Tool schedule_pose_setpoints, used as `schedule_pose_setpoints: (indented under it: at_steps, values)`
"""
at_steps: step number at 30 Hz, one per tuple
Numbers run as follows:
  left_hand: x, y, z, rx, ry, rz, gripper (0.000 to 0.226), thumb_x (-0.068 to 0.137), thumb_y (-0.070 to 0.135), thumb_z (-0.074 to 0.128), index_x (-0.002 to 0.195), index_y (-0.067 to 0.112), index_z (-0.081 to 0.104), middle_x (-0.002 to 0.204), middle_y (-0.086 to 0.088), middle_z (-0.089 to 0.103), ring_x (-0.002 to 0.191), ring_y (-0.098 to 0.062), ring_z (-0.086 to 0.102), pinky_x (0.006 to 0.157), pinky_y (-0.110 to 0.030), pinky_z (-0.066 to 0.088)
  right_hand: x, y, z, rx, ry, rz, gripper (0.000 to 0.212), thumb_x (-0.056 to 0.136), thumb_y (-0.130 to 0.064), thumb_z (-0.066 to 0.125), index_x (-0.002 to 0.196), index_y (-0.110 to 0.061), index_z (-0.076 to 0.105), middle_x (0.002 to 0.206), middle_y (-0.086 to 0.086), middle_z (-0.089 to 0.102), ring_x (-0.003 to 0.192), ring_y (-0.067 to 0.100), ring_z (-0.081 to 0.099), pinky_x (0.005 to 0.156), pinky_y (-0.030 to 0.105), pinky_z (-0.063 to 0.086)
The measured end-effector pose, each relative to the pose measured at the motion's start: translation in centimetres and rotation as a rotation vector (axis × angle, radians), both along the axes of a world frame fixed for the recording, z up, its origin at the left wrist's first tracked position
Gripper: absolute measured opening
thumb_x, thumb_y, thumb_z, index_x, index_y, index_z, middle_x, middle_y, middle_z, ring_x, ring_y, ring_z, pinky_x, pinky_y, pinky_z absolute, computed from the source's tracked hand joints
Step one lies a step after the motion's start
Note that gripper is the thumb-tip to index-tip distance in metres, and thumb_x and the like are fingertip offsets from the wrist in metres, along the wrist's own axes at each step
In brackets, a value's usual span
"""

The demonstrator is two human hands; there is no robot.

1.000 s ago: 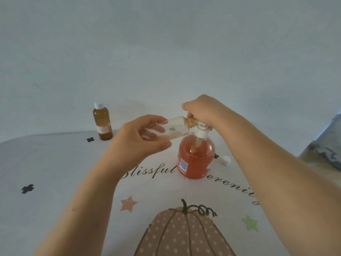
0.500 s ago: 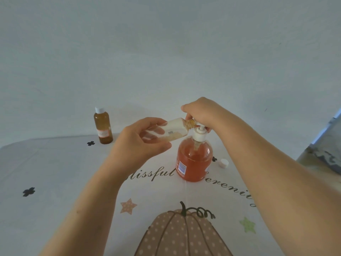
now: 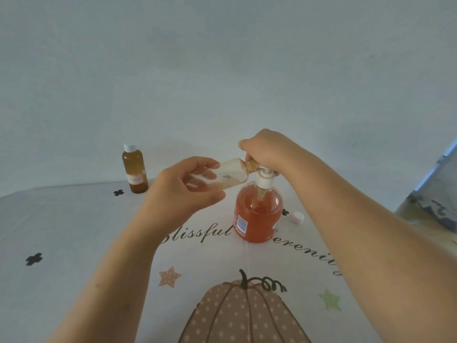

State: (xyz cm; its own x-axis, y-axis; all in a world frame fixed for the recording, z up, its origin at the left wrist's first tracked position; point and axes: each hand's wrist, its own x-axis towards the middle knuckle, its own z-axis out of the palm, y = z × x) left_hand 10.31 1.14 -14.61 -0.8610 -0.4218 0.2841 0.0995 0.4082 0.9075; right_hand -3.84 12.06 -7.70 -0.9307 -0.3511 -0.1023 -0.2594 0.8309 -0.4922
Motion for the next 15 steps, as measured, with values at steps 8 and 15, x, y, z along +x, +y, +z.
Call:
schedule_pose_setpoints:
  at_steps: [8, 15]
  values:
    - [0.1, 0.2, 0.2, 0.014, 0.021, -0.004, 0.042, 0.070, 0.015, 0.084, 0.100, 0.039, 0.067, 0.094, 0.015, 0.070, 0.082, -0.010, 0.069, 0.080, -0.034, 0.058, -0.6, -0.1, 0.5, 0.098, 0.027, 0.073, 0.038, 0.095, -0.023, 0.041, 0.112, -0.006, 0.070, 0.085, 0.008, 0.067, 0.072, 0.025, 0.055, 0.083, 0.036, 0.052]
    - [-0.1, 0.0, 0.0, -0.003, -0.002, 0.005, 0.041, 0.069, 0.016, 0.084, 0.099, 0.039, 0.067, 0.092, 0.017, 0.070, 0.082, -0.007, 0.067, 0.078, -0.027, 0.057, -1.3, -0.3, -0.7, 0.117, -0.009, 0.067, 0.037, 0.096, -0.015, 0.039, 0.115, -0.004, 0.069, 0.091, 0.012, 0.065, 0.077, 0.028, 0.055, 0.071, 0.033, 0.045]
